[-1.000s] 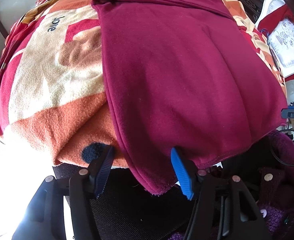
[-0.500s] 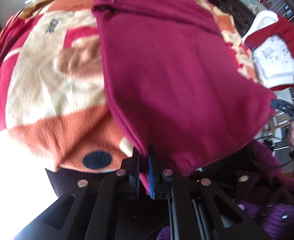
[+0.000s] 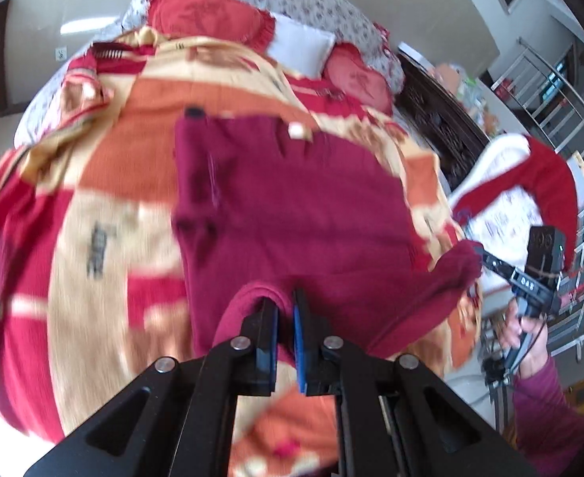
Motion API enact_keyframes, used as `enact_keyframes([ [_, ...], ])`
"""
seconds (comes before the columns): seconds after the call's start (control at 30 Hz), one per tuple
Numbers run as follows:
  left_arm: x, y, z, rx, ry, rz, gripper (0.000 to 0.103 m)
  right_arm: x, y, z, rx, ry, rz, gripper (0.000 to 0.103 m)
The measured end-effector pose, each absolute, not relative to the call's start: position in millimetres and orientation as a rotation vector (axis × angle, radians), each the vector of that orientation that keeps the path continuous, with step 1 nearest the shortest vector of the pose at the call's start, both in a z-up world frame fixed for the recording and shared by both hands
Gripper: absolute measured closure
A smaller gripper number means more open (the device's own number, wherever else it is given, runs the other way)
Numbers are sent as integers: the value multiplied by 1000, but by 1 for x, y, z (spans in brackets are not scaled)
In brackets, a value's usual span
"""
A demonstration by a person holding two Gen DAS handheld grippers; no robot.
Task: Fold small clothes
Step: 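Lay the hem over the collar with both grippers and release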
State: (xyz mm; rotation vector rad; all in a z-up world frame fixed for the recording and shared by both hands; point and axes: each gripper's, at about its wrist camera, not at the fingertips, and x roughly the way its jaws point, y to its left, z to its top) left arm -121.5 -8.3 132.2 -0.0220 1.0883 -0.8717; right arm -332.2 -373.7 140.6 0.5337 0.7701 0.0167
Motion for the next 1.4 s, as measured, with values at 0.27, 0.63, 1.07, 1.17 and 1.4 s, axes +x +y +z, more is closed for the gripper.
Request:
enact_keyframes([
  [0.27, -19, -63, 108, -84, 1092, -739, 96, -250, -436, 121, 582, 760, -137, 103],
  [0.63, 52, -90, 66, -169, 1206, -683, 88, -180, -485, 78, 677, 831, -215, 103],
  [1.07, 33, -75, 102, -131, 1038, -658, 29, -211, -486, 111, 682, 647, -209, 86],
  [1.17, 27, -88, 95, -56, 1024, -643, 29, -199, -466, 109, 579, 711, -177, 95],
  [1.4, 49, -126, 52, -17, 1108, -545, 29, -141, -455, 80, 488, 787, -246, 98],
])
